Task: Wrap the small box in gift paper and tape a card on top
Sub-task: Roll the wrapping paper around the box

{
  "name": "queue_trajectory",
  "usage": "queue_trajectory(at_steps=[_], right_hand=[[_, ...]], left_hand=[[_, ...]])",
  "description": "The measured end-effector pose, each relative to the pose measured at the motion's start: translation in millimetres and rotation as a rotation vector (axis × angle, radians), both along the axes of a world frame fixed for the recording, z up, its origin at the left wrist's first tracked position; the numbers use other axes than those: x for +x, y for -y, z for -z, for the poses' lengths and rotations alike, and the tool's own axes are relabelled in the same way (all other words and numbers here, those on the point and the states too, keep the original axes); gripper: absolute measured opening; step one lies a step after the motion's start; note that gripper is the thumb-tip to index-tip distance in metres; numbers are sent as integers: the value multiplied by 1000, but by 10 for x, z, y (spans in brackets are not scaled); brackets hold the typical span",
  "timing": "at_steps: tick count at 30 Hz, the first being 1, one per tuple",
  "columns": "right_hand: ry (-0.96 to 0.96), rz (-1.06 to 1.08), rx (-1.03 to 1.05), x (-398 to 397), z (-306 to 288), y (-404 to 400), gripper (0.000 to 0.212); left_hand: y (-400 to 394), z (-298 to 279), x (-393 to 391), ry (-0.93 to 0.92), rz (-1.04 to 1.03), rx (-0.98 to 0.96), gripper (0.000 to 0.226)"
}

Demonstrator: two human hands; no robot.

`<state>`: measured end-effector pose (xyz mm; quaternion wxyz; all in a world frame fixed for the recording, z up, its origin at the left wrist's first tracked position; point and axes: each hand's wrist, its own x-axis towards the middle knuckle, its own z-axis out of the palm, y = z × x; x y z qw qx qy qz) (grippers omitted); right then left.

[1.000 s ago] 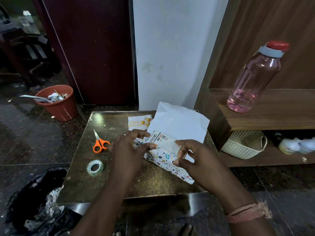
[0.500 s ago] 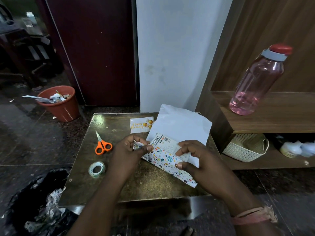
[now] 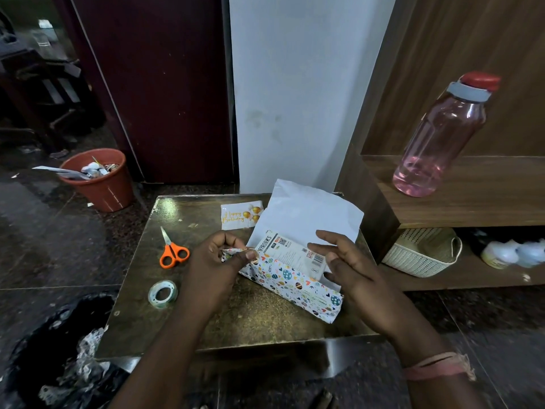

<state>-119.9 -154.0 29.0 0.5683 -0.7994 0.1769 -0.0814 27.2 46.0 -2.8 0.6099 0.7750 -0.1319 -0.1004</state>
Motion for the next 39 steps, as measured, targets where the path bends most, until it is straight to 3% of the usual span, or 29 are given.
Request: queue_trajectory(at_steps=[7, 12, 16, 19, 25, 29, 34, 39], right_hand=[[-64, -16, -156, -20, -22, -51, 36], [-95, -92, -116, -27, -7, -60, 43], [-123, -116, -111, -28, -6, -44, 61], [-147, -130, -126, -25, -2, -30, 56], [-165, -121, -173, -23, -7, 7, 42], [-179, -110, -212, -21, -22, -9, 41], [-153, -122, -308, -15, -13, -52, 44], [-129, -68, -217, 20, 29, -89, 55]], left_hand=[[22, 12, -13, 41, -9, 21, 19], [14, -30, -50, 49, -15, -4, 18], [18, -71, -83, 71, -2, 3, 18], [25, -64, -86, 94, 1, 35, 19], [-5, 27, -97, 490, 68, 256, 17], [69, 30, -195, 580, 94, 342, 27], [143, 36, -227, 475, 29, 316, 26], [160, 4, -245, 275, 39, 277, 21]])
